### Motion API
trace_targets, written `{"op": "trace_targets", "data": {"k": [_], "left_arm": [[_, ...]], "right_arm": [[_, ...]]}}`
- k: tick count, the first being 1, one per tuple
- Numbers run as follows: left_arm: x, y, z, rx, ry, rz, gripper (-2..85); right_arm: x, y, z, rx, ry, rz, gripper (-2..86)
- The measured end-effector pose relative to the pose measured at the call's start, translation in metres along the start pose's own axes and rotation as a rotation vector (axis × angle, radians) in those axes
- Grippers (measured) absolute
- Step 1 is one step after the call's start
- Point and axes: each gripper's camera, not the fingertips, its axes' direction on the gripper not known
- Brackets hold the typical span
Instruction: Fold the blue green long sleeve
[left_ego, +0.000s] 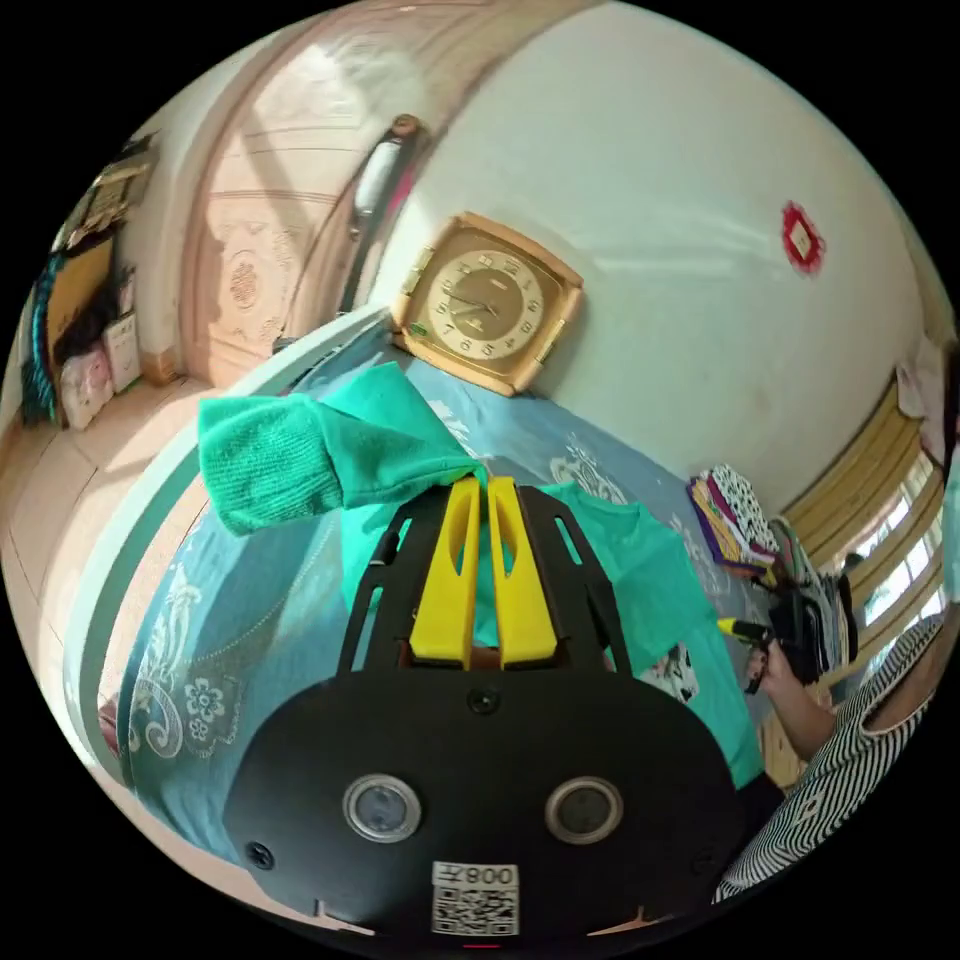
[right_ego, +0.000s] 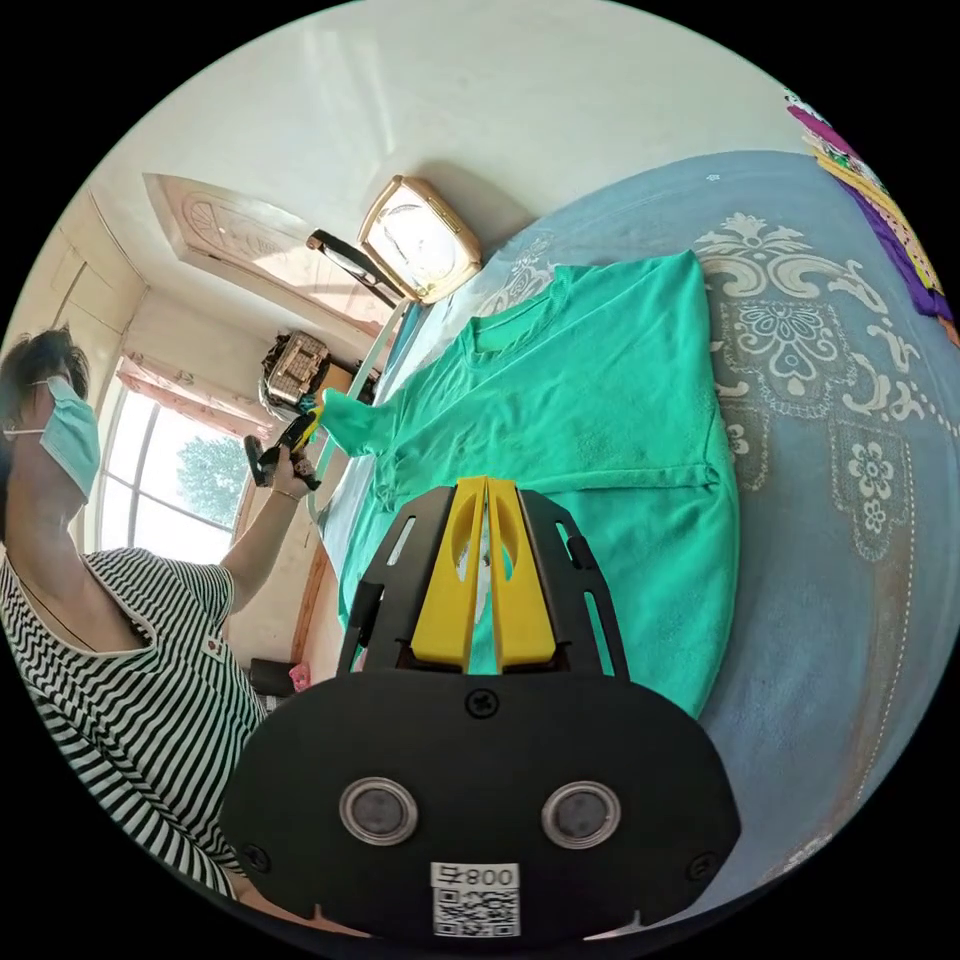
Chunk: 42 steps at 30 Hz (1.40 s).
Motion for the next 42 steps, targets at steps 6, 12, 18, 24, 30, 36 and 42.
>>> {"op": "trace_targets", "data": {"k": [6,12,18,24,30,36,42], "left_arm": [[0.07,0.089,0.059,-0.29,0.128,0.045,4.6],[0.066,0.127,0.043,-0.266,0.177,-0.089,8.5],[0.022,0.157,0.027,-0.072,0.192,-0.379,7.8],[0.004,0.196,0.062,-0.022,0.296,-0.538,2.9],[0.109,0.207,0.065,-0.032,0.208,-0.051,1.3],[0.235,0.277,0.123,-0.295,-0.106,0.509,1.3],[0.269,0.341,0.157,-0.311,-0.264,0.635,1.7]], "right_arm": [[-0.013,-0.01,0.06,-0.136,-0.069,-0.094,0.6],[-0.047,-0.047,0.126,-0.238,-0.085,-0.297,3.3],[-0.088,-0.09,0.191,-0.295,-0.183,-0.469,5.4],[-0.069,-0.081,0.208,-0.309,-0.23,-0.447,4.7],[-0.027,-0.09,0.191,-0.275,-0.227,-0.379,6.0],[0.014,-0.099,0.172,-0.246,-0.212,-0.254,9.0],[0.041,-0.117,0.168,-0.23,-0.224,-0.179,10.6]]}}
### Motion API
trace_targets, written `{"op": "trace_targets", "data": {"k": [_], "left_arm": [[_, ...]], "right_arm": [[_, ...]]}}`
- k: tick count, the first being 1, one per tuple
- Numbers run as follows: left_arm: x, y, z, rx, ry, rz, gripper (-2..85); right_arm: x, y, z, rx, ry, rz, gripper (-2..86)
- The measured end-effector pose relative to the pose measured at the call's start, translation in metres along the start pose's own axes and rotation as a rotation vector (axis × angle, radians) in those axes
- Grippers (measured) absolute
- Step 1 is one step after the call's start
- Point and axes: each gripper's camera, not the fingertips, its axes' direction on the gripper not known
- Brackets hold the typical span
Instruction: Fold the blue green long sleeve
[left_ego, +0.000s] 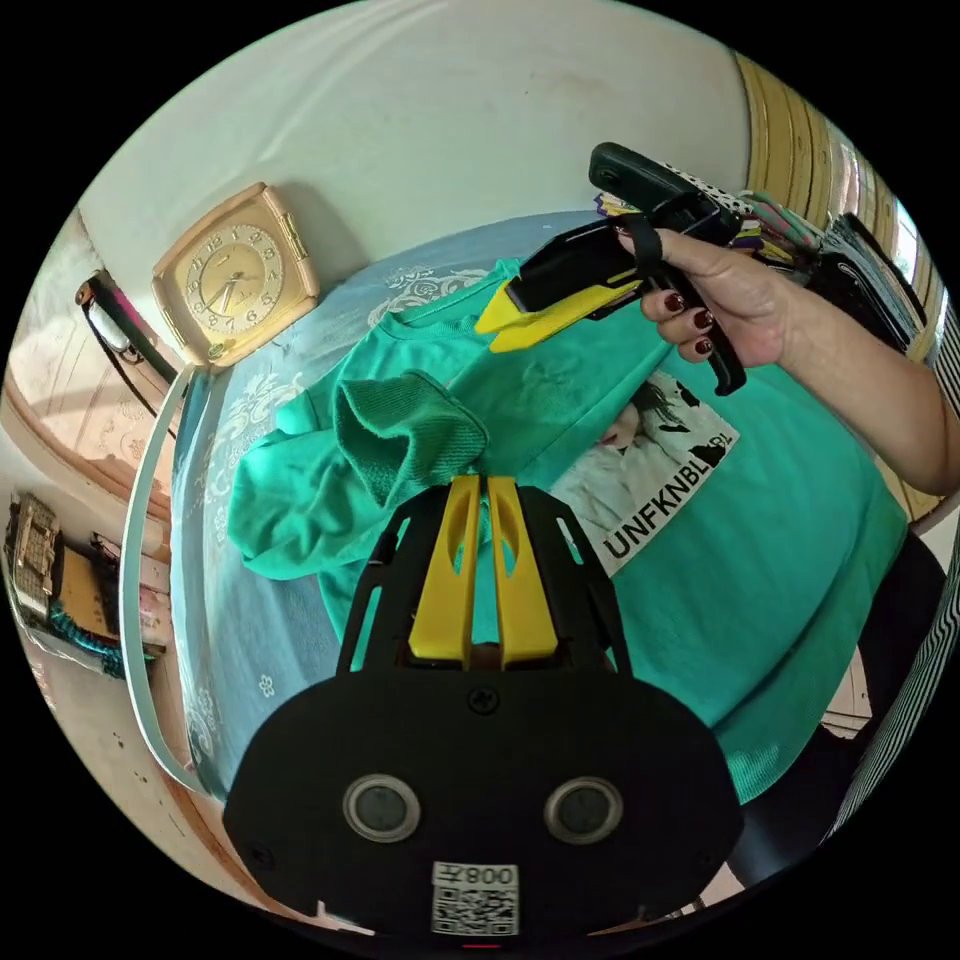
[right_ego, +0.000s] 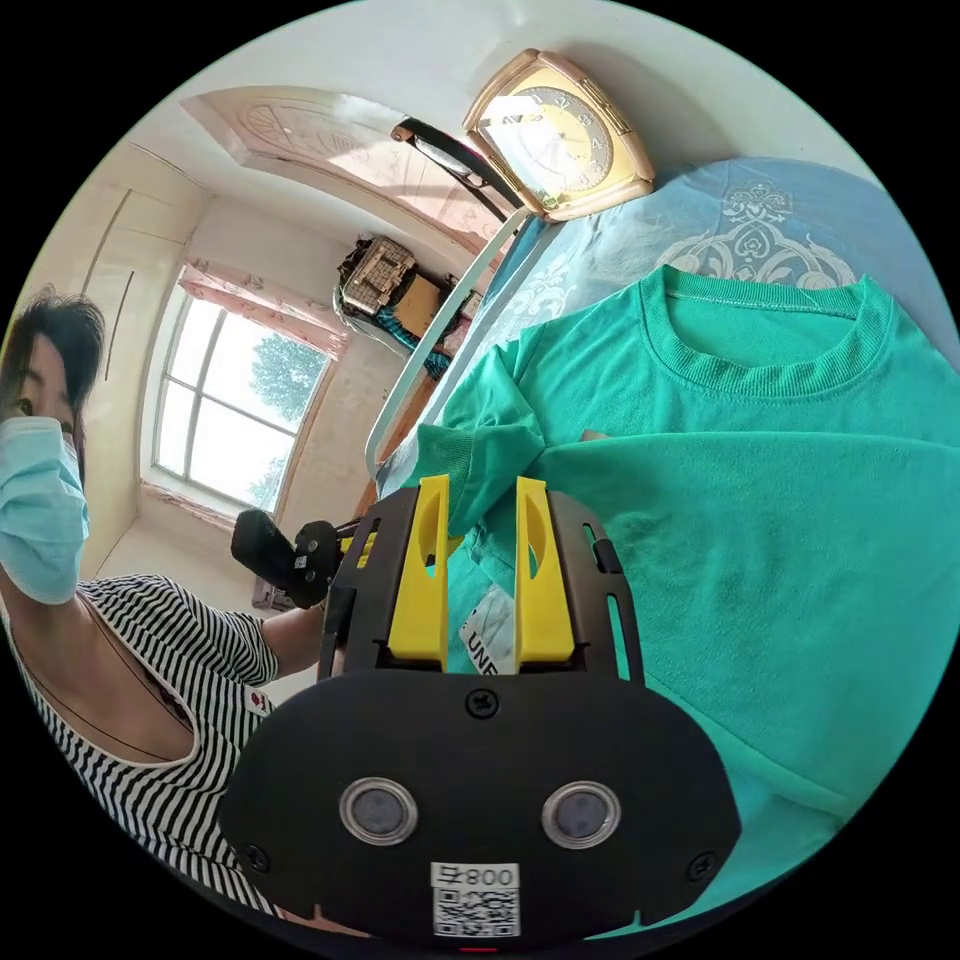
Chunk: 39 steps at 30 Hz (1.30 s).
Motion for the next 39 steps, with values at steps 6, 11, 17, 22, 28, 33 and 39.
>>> {"op": "trace_targets", "data": {"k": [6,11,17,22,28,33,39], "left_arm": [[0.099,0.022,0.033,-0.046,-0.349,0.285,1.9],[0.112,0.039,0.055,-0.033,-0.253,0.151,2.2],[0.064,0.069,0.07,0.078,0.069,-0.224,6.0],[0.059,0.059,0.098,0.125,0.074,-0.204,5.3],[0.099,0.06,0.139,0.011,0.088,-0.049,2.5],[0.088,0.08,0.149,0.033,0.143,-0.152,2.0],[0.081,0.084,0.169,0.031,0.164,-0.192,2.0]], "right_arm": [[0.038,0.002,-0.013,0.011,-0.125,0.087,11.2],[0.069,0.0,-0.023,0.02,-0.162,0.17,11.4],[0.08,-0.02,-0.023,0.008,-0.222,0.16,11.7],[0.099,-0.023,-0.041,0.052,-0.235,0.195,11.8],[0.117,-0.035,-0.051,0.006,-0.175,0.215,11.9],[0.11,-0.055,-0.025,-0.114,-0.096,0.166,12.0],[0.084,-0.073,0.011,-0.243,0.068,0.073,7.5]]}}
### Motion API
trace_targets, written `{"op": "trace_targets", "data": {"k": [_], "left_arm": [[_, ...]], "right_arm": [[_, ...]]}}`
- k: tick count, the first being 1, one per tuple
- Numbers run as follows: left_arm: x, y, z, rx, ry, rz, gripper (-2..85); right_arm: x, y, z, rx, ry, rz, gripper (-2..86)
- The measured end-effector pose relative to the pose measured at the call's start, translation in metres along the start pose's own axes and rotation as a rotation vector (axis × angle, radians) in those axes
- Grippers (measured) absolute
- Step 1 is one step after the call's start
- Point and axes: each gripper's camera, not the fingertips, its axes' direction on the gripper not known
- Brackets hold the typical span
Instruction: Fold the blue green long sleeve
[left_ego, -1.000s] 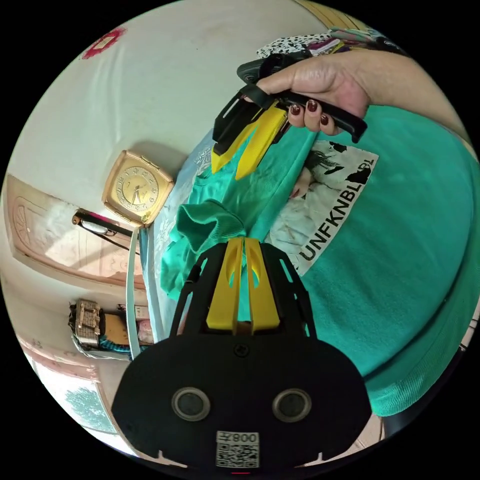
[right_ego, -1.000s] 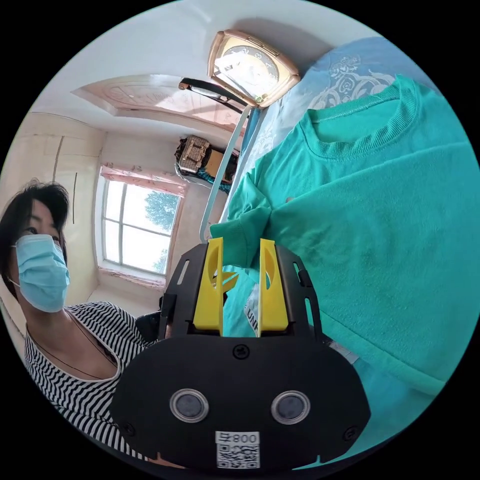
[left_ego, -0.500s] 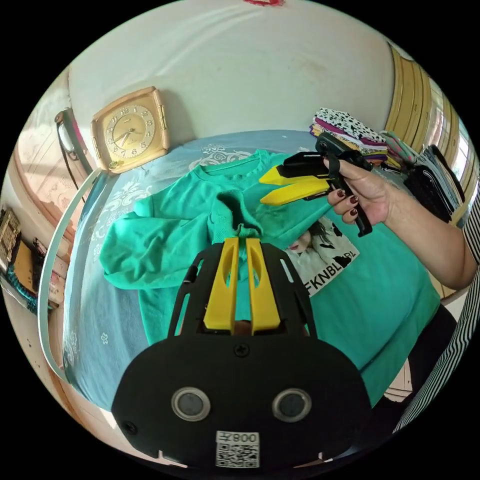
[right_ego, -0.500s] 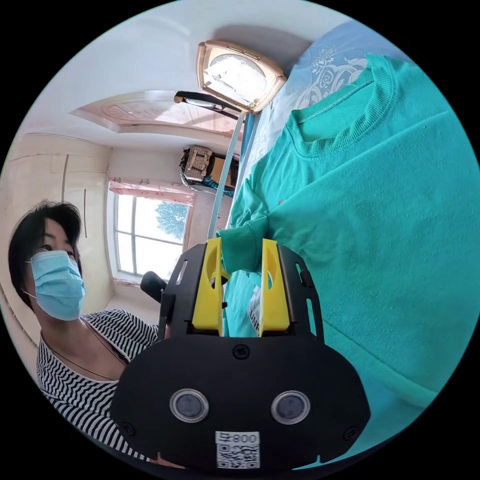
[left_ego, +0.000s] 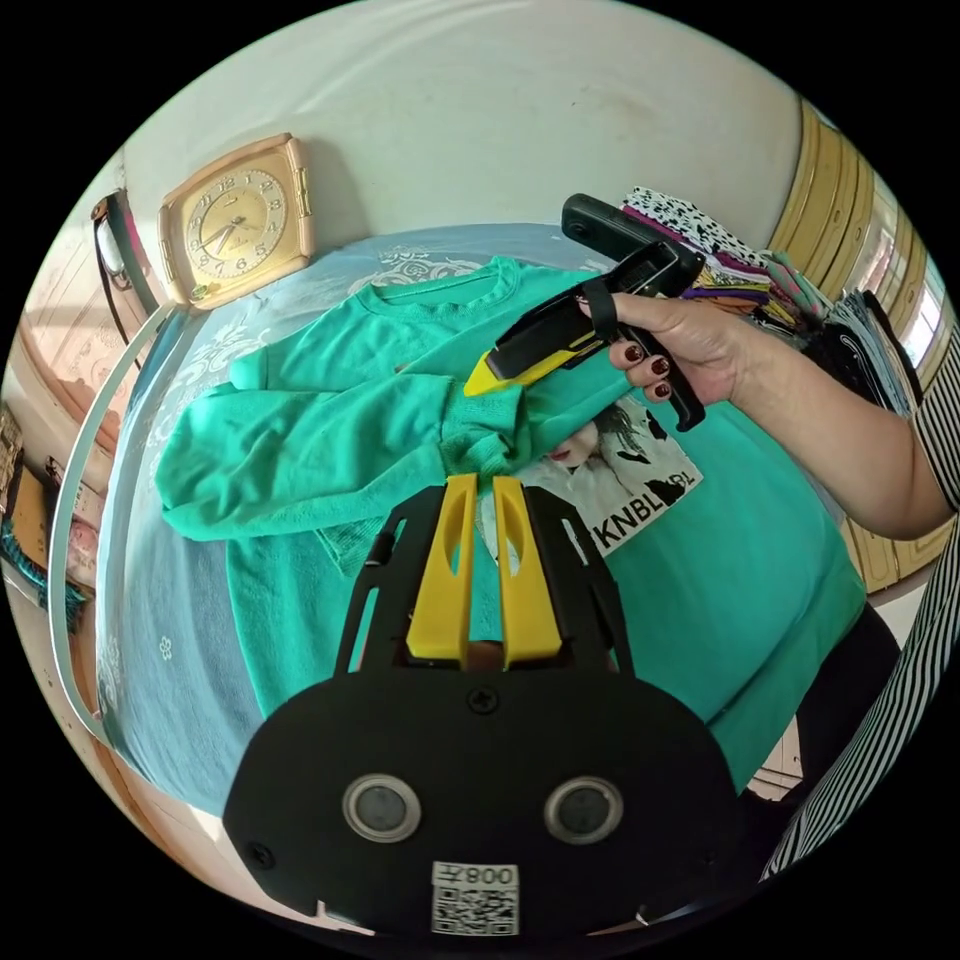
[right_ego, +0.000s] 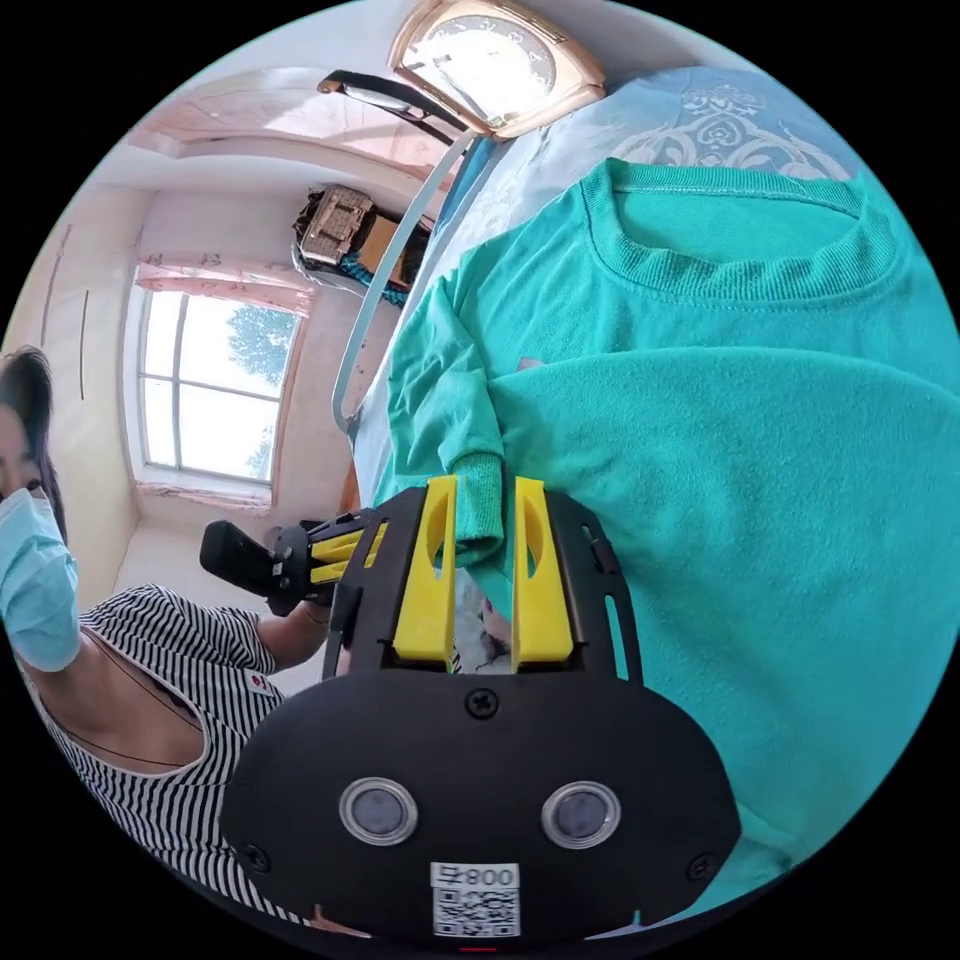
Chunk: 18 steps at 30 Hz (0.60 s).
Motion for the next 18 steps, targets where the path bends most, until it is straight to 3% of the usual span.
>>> {"op": "trace_targets", "data": {"k": [5,11,18], "left_arm": [[-0.011,0.0,-0.012,0.062,0.049,-0.026,2.1],[0.0,-0.014,-0.046,0.208,0.147,0.039,1.9],[0.029,-0.034,-0.02,0.179,0.277,0.101,1.8]], "right_arm": [[-0.027,-0.005,-0.006,-0.013,-0.002,-0.08,2.3],[-0.058,0.021,-0.075,0.122,-0.118,-0.194,1.1],[-0.011,0.083,-0.128,0.196,-0.045,-0.038,0.9]]}}
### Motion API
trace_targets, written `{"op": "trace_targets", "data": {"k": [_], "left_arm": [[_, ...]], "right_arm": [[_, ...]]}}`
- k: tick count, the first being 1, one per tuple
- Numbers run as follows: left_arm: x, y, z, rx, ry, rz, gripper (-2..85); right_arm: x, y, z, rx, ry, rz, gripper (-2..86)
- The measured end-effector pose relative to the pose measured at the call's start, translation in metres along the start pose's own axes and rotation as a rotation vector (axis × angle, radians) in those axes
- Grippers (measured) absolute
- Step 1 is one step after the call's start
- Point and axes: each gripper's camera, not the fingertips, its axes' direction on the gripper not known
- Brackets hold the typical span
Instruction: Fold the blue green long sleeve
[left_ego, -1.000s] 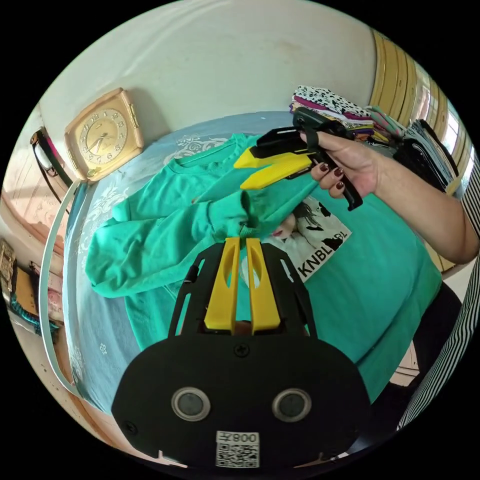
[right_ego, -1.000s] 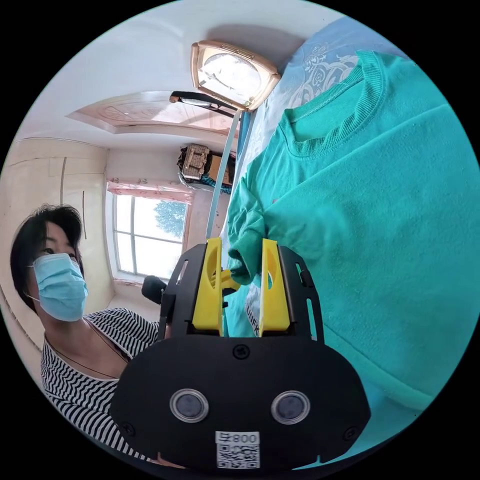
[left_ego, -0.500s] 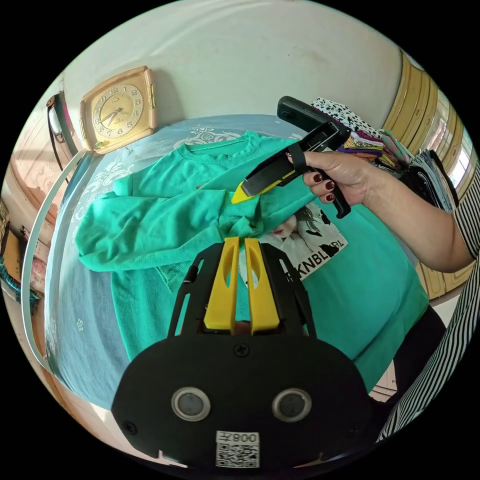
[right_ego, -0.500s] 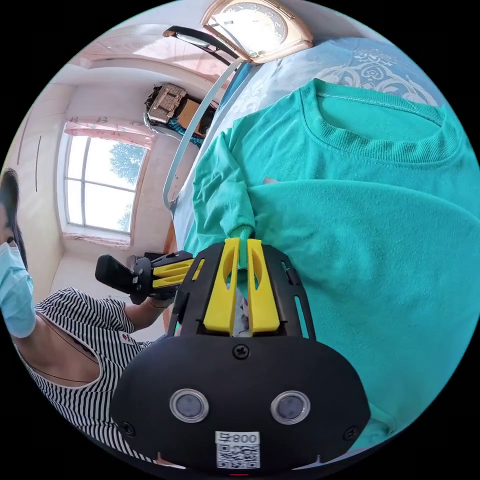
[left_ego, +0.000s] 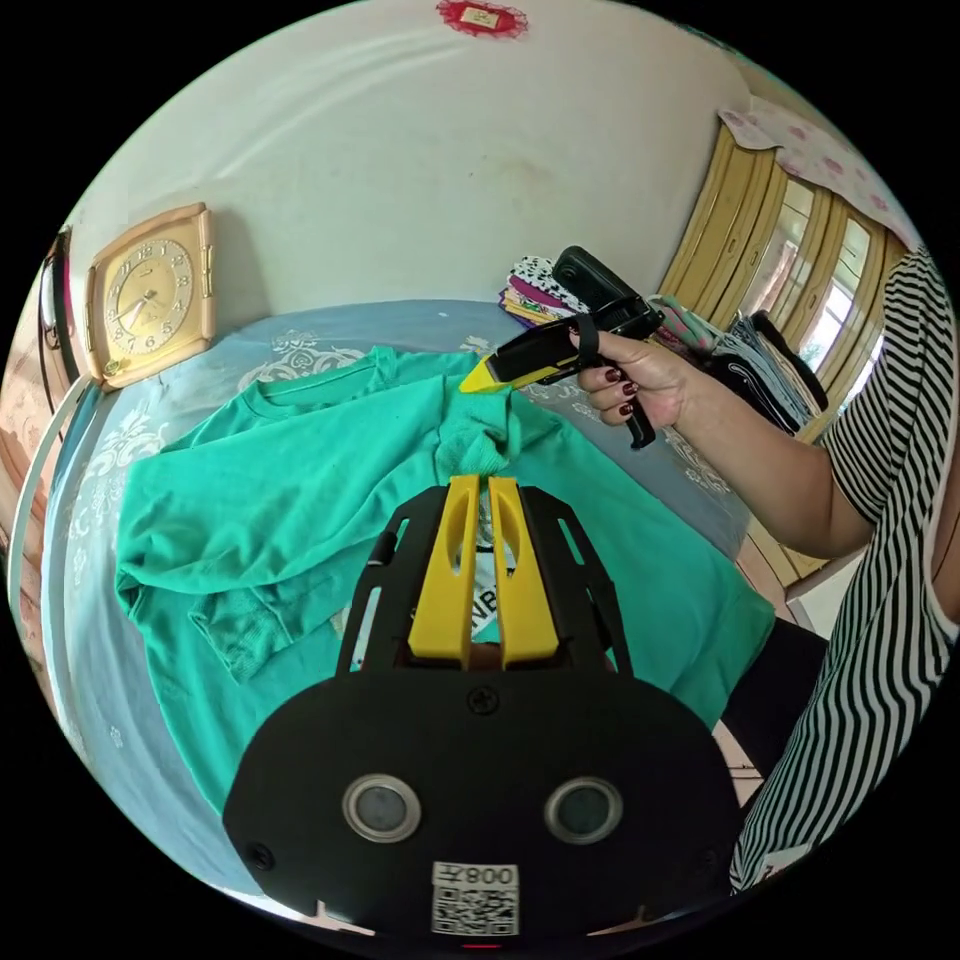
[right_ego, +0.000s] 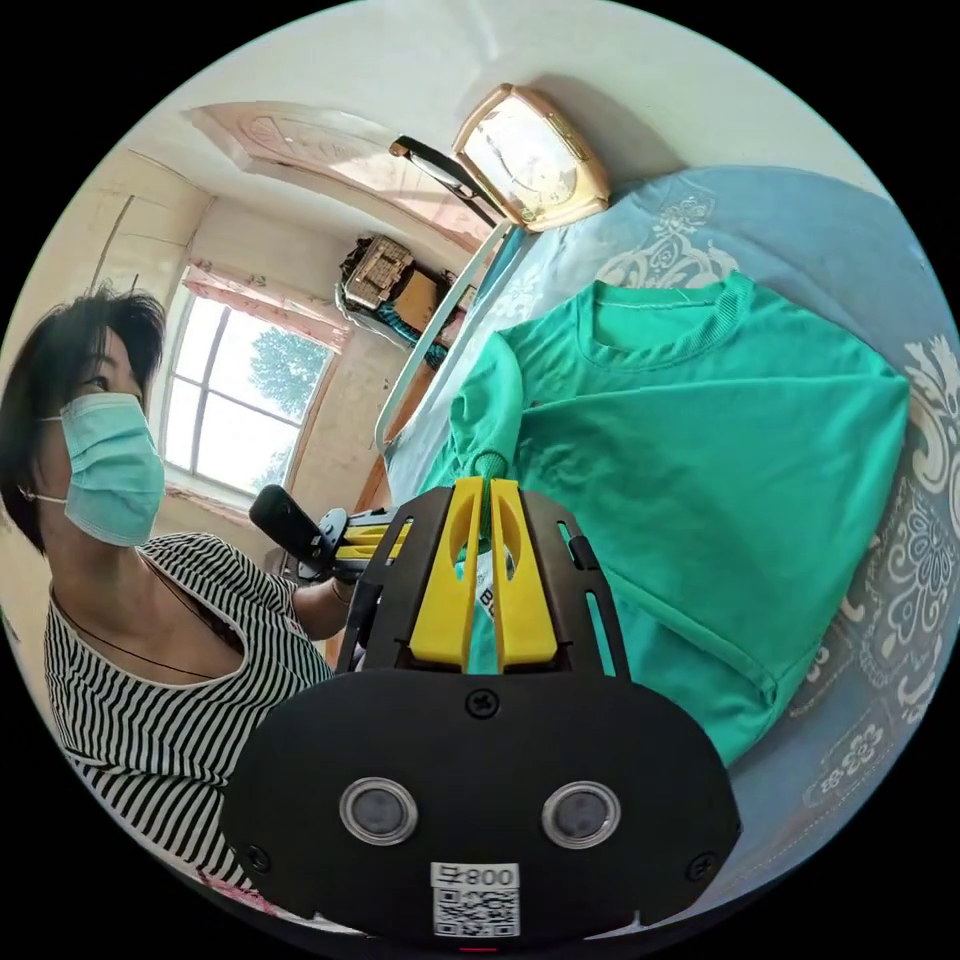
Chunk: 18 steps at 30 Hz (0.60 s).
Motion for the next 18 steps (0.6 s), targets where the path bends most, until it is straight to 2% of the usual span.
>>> {"op": "trace_targets", "data": {"k": [5,9,13,18], "left_arm": [[0.001,-0.012,0.008,0.013,0.079,-0.021,1.8],[0.0,-0.025,0.012,0.019,0.063,-0.024,1.9],[-0.008,-0.032,0.032,-0.086,0.041,-0.06,1.8],[-0.014,-0.041,-0.001,-0.011,0.014,-0.066,1.8]], "right_arm": [[0.019,0.014,-0.008,0.005,0.034,0.04,0.8],[0.027,0.003,-0.015,-0.018,0.091,0.021,0.9],[0.047,-0.004,0.0,-0.091,0.167,0.049,0.9],[0.042,-0.001,0.001,-0.028,0.04,0.009,0.9]]}}
